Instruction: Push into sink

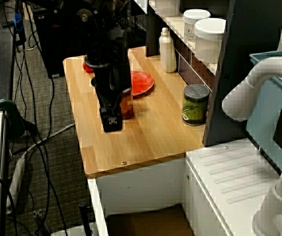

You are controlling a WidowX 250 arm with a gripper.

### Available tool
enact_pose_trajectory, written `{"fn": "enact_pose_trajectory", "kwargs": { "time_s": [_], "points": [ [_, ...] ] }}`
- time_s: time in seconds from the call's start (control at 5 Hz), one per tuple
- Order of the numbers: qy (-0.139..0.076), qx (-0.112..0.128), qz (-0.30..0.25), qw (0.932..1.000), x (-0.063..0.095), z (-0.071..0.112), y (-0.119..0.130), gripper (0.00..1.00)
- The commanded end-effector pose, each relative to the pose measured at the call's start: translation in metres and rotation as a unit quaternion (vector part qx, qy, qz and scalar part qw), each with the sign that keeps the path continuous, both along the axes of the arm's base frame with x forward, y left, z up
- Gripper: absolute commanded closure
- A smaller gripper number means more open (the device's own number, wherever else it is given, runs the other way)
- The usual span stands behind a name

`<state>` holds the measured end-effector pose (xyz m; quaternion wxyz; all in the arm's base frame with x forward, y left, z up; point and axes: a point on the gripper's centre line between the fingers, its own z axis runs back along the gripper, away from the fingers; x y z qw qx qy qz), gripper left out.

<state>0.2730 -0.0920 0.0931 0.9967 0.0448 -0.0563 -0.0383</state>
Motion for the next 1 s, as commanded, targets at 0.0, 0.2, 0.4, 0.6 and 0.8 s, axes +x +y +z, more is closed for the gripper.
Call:
{"fn": "enact_pose_trajectory", "kwargs": {
  "time_s": [0.0, 0.2, 0.4, 0.6, 0.8],
  "points": [
    [-0.039, 0.000, -0.001, 0.9992, -0.005, 0.021, 0.063, 0.00],
    [-0.047, -0.029, 0.011, 0.9984, -0.009, 0.032, 0.090, 0.00],
    [-0.049, -0.059, 0.023, 0.9968, -0.009, 0.051, 0.109, 0.00],
    [-0.065, -0.050, 0.058, 0.9950, -0.002, 0.058, 0.140, 0.00],
    [-0.065, -0.027, 0.086, 0.9937, 0.015, 0.038, 0.167, 0.00]
  ]
}}
